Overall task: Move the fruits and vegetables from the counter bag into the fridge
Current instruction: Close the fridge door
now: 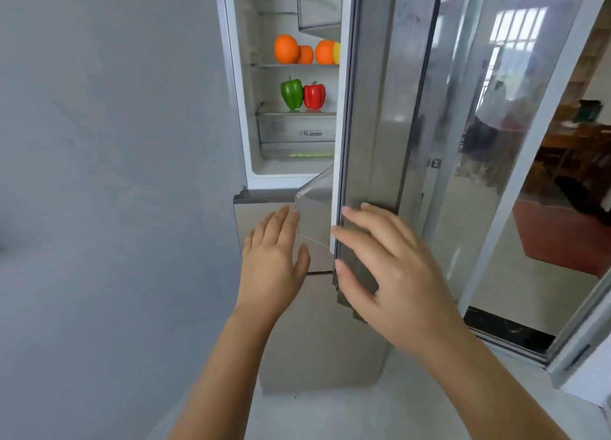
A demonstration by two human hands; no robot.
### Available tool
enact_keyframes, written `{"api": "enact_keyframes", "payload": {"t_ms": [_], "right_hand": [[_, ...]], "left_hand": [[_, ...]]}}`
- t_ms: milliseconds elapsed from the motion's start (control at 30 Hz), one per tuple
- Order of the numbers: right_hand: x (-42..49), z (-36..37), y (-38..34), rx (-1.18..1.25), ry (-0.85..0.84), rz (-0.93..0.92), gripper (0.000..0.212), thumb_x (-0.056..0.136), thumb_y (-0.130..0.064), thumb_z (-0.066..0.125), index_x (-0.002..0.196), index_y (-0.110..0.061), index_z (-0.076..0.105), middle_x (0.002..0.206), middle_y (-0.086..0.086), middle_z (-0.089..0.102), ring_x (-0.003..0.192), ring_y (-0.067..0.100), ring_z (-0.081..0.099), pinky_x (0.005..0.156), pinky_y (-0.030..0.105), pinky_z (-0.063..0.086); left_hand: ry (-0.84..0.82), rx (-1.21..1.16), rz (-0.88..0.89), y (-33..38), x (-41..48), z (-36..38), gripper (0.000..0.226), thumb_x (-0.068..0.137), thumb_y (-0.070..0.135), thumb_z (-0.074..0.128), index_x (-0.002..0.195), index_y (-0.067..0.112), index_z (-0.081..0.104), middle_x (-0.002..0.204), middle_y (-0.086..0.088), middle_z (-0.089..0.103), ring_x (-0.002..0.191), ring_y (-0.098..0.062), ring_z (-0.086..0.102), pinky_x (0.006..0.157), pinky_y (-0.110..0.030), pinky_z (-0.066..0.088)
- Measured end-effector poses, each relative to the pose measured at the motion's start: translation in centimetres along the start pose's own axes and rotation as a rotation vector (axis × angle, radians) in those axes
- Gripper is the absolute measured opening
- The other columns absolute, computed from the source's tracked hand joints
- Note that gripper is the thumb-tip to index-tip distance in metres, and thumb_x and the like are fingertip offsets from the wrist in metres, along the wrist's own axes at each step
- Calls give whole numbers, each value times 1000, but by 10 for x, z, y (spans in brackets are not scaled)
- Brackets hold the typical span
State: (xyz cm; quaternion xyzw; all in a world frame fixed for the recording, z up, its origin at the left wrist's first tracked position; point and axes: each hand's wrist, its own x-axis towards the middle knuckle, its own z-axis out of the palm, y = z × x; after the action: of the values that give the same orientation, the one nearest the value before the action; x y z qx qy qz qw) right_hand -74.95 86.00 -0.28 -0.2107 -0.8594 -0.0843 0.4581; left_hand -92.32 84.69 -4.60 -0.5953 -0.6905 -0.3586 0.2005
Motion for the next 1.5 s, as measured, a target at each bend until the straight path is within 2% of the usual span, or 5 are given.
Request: {"api": "enact_keyframes", "payload": {"t_ms": [267,733,1233,1333,1500], "right_hand": [[27,41,9,6,32,-11,36,86,-23,48,115,-5,61,134,14,49,127,30,42,95,46,44],[98,188,64,-49,-163,-14,54,82,-34,39,131,-15,46,145,12,38,133,31,30,99,56,33],[182,334,134,-107,-104,-39,53,79,-29,45,129,-14,51,147,6,36,136,27,26,100,56,31],[194,355,146,-142,-61,-46,52,77,-27,52,128,-15,53,145,6,39,135,27,29,100,52,32],[196,374,149,-174,77,-52,50,78,-29,55,126,-18,56,142,6,43,132,28,32,101,49,27]], "left_hand": [[99,39,-27,-33,-21,-26,45,85,26,42,122,4,54,128,-14,56,115,-33,52,92,-44,45],[158,174,83,-105,34,12,40,84,20,45,122,8,49,132,-14,53,124,-27,40,96,-50,41],[19,292,79,-223,165,118,43,82,20,47,122,6,54,136,-15,49,128,-35,42,94,-57,41],[26,276,75,-239,183,135,47,75,12,65,121,6,55,137,-15,48,128,-35,40,91,-58,44],[98,237,137,-252,198,149,44,73,7,59,117,8,57,140,-8,39,126,-30,39,87,-52,46]]}}
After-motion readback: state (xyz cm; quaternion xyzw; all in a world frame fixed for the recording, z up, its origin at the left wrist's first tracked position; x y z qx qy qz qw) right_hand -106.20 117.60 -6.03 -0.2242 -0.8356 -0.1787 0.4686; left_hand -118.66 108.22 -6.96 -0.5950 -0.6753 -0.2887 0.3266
